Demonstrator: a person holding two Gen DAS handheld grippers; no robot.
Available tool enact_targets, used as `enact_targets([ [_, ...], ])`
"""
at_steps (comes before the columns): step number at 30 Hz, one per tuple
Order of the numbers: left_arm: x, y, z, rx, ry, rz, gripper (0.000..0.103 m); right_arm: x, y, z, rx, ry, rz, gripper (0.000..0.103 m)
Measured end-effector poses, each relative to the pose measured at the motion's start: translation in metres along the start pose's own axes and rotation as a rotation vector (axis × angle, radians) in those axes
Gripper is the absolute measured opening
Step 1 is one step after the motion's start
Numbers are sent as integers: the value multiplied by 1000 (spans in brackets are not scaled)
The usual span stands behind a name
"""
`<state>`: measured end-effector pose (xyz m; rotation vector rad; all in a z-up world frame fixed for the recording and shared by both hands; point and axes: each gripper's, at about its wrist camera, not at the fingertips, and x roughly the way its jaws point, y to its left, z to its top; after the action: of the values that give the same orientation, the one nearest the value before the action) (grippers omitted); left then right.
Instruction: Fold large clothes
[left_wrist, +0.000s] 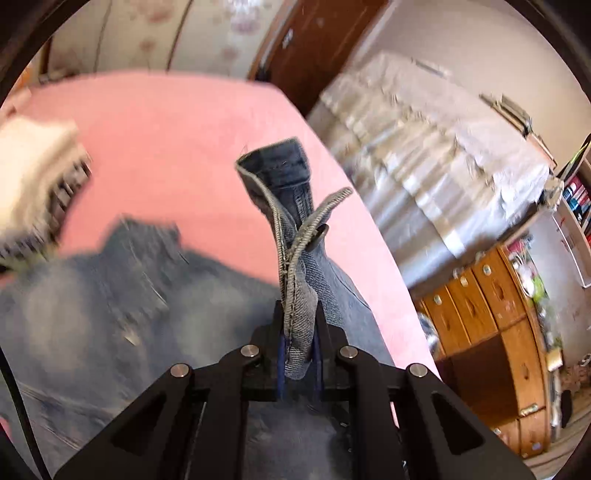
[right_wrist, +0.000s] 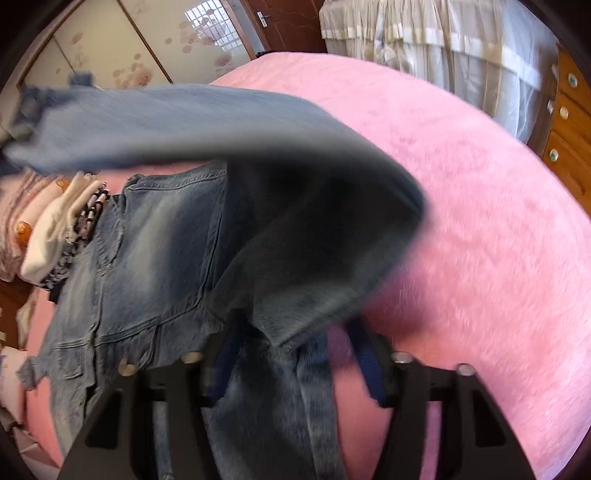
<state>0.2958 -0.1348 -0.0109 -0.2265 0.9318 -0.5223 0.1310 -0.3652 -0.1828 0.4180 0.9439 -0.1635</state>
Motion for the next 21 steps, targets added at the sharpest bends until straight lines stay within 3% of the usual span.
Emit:
enact_targets([
  [3, -19, 30, 13, 8, -40, 70, 9, -2, 14, -1, -74, -22, -68, 23],
  [6, -19, 64, 5, -3, -26, 155, 9, -1, 24, -7, -138, -20, -129, 23],
  [10, 7, 128, -32, -51, 86, 275, 9, -3, 30, -12, -188, 2, -167, 27],
  [12, 29, 164, -62, -85, 174, 337, 10, -5, 30, -14, -204, 18, -172, 41],
  [14, 48, 191, -90, -119, 259, 368, 11, -5, 32, -17, -222, 30, -187, 48],
  [15, 55, 199, -102, -135, 285, 374, 13, -5, 33, -18, -235, 36, -190, 48],
  [16, 58, 211, -112, -160, 307, 358, 22, -7, 33, -20, -252, 47, -189, 48],
  [20, 41, 232, -116, -230, 274, 234, 45, -20, 38, -20, -271, 71, -135, 51],
  [21, 37, 235, -113, -236, 268, 197, 56, -25, 39, -21, -265, 74, -105, 54],
])
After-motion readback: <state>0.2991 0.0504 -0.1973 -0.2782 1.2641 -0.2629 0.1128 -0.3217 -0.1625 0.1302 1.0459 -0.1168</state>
